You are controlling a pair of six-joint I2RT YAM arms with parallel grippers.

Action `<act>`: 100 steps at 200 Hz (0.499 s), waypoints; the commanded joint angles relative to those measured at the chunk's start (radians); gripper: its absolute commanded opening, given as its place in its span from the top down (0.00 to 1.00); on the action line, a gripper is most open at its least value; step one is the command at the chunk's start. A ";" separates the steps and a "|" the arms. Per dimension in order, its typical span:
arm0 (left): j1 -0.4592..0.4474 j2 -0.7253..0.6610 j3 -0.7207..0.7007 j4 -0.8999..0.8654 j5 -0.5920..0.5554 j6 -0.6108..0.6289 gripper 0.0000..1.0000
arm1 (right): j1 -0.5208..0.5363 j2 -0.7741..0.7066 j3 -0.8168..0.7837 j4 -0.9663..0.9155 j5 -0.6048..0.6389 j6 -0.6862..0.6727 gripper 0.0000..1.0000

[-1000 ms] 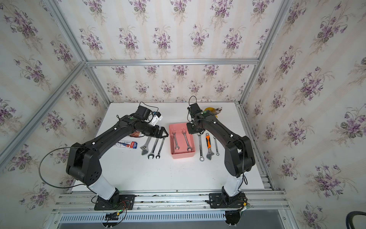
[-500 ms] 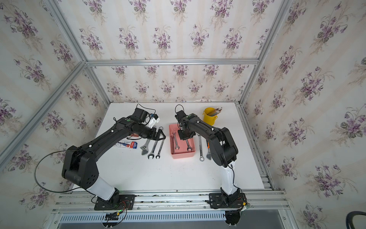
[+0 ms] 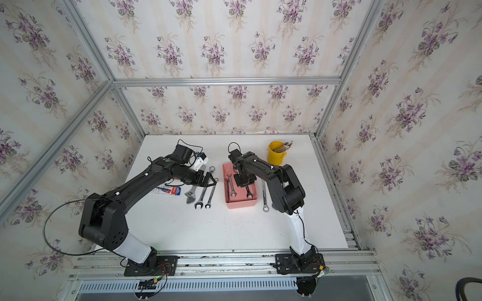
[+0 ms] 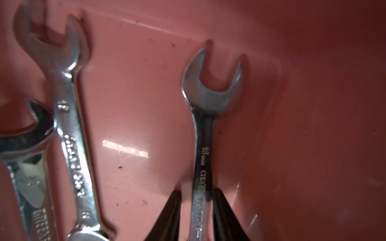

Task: Take out the wrench from the storage box
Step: Pick up the wrench from the storage box.

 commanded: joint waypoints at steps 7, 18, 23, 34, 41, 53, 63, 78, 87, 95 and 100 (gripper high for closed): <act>0.002 -0.008 -0.010 0.016 0.016 0.013 0.01 | -0.002 0.023 -0.015 -0.028 -0.041 -0.006 0.69; 0.004 -0.009 -0.015 0.020 0.017 0.012 0.01 | -0.002 0.030 -0.018 -0.028 -0.066 -0.004 0.69; 0.003 -0.010 -0.016 0.020 0.019 0.013 0.01 | -0.001 0.030 -0.022 -0.021 -0.087 -0.003 0.70; 0.004 -0.009 -0.019 0.021 0.020 0.012 0.01 | -0.001 0.028 -0.029 -0.004 -0.120 0.007 0.71; 0.004 -0.010 -0.022 0.022 0.021 0.013 0.01 | 0.005 0.029 -0.029 -0.005 -0.123 0.009 0.72; 0.005 -0.012 -0.027 0.026 0.021 0.010 0.01 | 0.012 0.032 -0.022 -0.017 -0.119 0.008 0.73; 0.005 -0.013 -0.032 0.029 0.024 0.011 0.01 | 0.015 0.024 -0.029 -0.013 -0.120 0.014 0.73; 0.005 -0.013 -0.040 0.032 0.026 0.009 0.01 | 0.021 0.009 -0.042 -0.002 -0.117 0.024 0.74; 0.005 -0.014 -0.044 0.035 0.028 0.008 0.01 | 0.024 0.009 -0.045 -0.010 -0.117 0.025 0.73; 0.006 -0.016 -0.047 0.040 0.031 0.006 0.01 | 0.028 0.008 -0.052 -0.011 -0.116 0.028 0.73; 0.006 -0.015 -0.050 0.043 0.032 0.004 0.01 | 0.031 0.006 -0.058 -0.010 -0.116 0.029 0.72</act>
